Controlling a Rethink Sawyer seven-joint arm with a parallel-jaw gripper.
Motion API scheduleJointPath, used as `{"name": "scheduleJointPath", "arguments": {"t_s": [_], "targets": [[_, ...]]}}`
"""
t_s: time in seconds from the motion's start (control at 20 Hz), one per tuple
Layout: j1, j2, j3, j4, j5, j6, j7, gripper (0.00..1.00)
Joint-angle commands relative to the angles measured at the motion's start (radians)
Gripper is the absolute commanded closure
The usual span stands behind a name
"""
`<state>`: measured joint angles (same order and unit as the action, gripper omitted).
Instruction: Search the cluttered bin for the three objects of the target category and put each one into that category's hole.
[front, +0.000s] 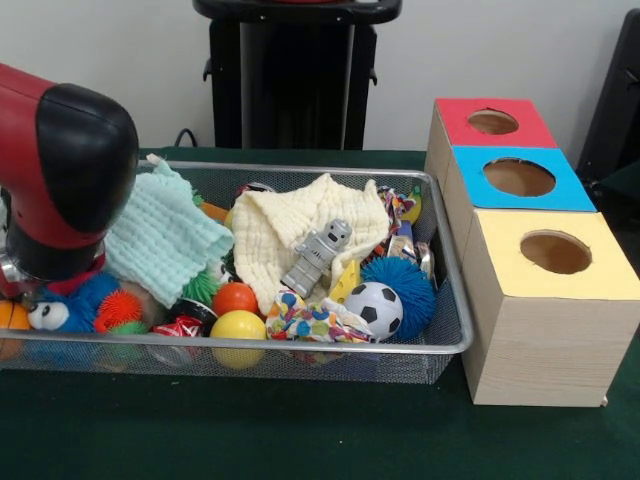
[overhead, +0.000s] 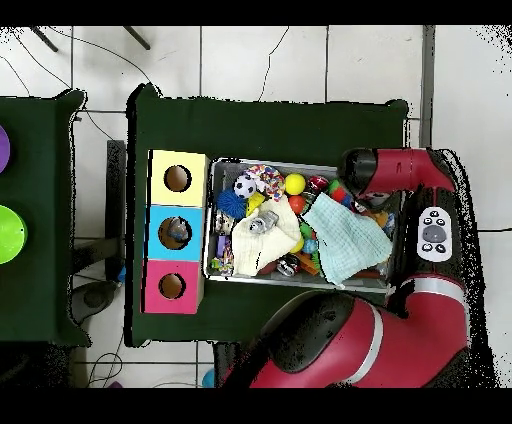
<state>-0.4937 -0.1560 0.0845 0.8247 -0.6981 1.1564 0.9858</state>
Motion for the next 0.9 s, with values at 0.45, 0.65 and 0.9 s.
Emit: {"name": "scheduleJointPath", "arguments": {"t_s": [0.45,0.65,0.9], "targets": [[0.003,0.179,0.001,-0.119,-0.074,-0.025,-0.064,0.00],[-0.003,0.198,0.002,-0.139,-0.072,-0.007,-0.083,0.00],[-0.005,0.212,0.003,-0.155,-0.065,0.036,-0.106,1.00]]}}
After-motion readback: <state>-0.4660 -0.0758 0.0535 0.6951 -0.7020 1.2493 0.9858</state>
